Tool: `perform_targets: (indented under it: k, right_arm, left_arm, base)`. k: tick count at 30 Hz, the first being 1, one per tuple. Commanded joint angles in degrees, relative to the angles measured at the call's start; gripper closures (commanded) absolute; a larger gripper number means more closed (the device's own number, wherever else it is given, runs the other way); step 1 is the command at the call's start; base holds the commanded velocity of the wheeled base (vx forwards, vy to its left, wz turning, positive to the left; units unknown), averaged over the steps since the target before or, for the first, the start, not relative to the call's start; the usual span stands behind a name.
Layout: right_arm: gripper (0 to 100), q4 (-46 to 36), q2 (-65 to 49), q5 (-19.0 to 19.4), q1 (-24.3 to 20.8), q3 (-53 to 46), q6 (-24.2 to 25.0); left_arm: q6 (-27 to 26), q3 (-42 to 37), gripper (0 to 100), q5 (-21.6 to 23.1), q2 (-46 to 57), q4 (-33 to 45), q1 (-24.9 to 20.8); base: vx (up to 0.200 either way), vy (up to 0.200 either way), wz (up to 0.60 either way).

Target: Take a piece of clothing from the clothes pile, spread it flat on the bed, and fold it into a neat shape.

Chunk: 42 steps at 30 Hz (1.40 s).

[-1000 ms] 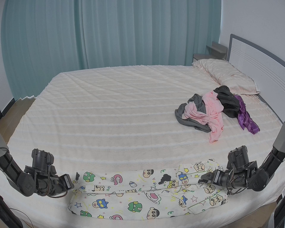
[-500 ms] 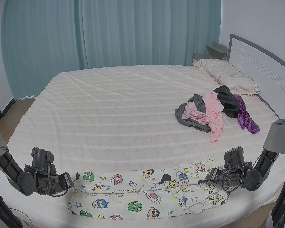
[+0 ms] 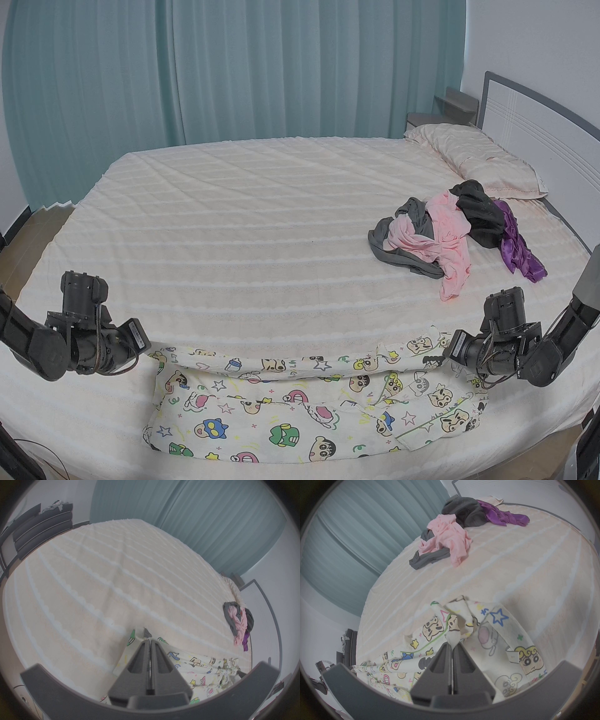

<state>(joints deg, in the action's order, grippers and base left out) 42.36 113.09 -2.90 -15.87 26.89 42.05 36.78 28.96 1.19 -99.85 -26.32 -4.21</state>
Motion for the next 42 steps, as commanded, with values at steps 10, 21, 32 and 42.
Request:
perform_targets:
  k: [10, 21, 32, 42]
  right_arm:
    - [100, -4.6, -5.8, -0.4, 0.7, 9.1, 0.2]
    - [100, -4.5, -5.1, -0.1, -0.5, 2.4, 0.1]
    - [100, -3.7, -5.1, -0.7, -3.4, -3.2, -0.9]
    - [100, -3.6, -2.4, -0.8, -3.9, -6.6, -4.0]
  left_arm:
    - [5.8, 13.4, 100, -0.4, -0.2, 4.3, 0.0]
    - [5.5, 8.0, 100, -0.6, -5.1, 3.7, 0.8]
    - [4.5, -1.4, 100, -0.4, -5.6, -3.9, 0.5]
    - [1.0, -5.3, 100, -0.6, -6.9, -4.2, 0.3]
  base:
    - [0.000, 0.000, 0.00]
    - [0.000, 0.000, 0.00]
    - [0.000, 0.000, 0.00]
    - [0.000, 0.000, 0.00]
